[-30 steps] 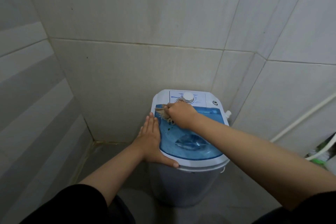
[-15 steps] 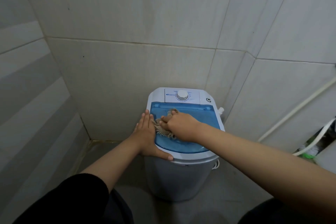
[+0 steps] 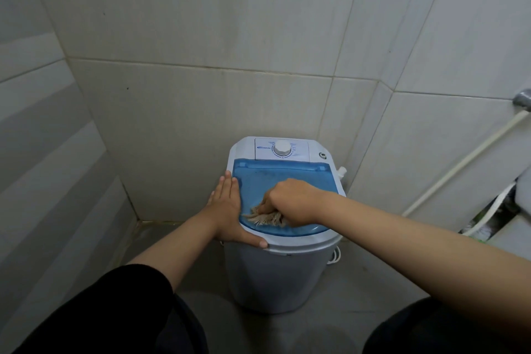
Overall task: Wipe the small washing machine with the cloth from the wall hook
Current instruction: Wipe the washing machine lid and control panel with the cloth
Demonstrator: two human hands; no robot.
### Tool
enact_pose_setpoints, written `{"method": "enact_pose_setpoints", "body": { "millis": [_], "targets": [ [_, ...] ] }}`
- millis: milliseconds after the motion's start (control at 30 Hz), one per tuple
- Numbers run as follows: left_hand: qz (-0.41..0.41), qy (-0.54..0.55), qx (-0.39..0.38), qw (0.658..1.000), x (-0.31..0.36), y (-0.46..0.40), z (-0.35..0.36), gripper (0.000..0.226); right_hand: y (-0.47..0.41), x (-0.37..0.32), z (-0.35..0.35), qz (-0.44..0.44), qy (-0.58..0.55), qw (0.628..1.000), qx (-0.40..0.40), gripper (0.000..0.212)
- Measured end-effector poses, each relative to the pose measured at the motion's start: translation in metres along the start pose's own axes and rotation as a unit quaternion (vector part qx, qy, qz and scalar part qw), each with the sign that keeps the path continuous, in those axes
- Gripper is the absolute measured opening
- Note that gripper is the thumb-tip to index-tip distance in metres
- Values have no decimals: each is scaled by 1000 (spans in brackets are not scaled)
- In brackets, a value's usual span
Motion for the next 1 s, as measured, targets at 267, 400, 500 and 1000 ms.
{"method": "enact_pose_setpoints", "body": {
  "millis": [267, 400, 500, 1000],
  "targets": [
    [2, 10, 0, 1000, 1, 1, -1, 169, 11, 11, 5, 10, -35, 999, 8, 54],
    [-2, 8, 0, 1000, 1, 1, 0, 168, 14, 18, 19, 23, -31, 999, 35, 53],
    [-2, 8, 0, 1000, 0, 0, 1, 168, 16, 23, 29, 51, -48, 996, 58, 50],
    [-4, 1, 8, 1000, 1, 1, 1, 169, 11, 32, 9, 90, 33, 995, -30, 42]
  ]
}}
Point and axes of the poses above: each hand's wrist, its own y-axis away from the middle knuckle, its own z-axis out of the palm, x = y × z, the point moved 2 cm from there along -y, towards the middle knuckle, and after that the axes turned 8 degrees about z, right-handed, at the moved point
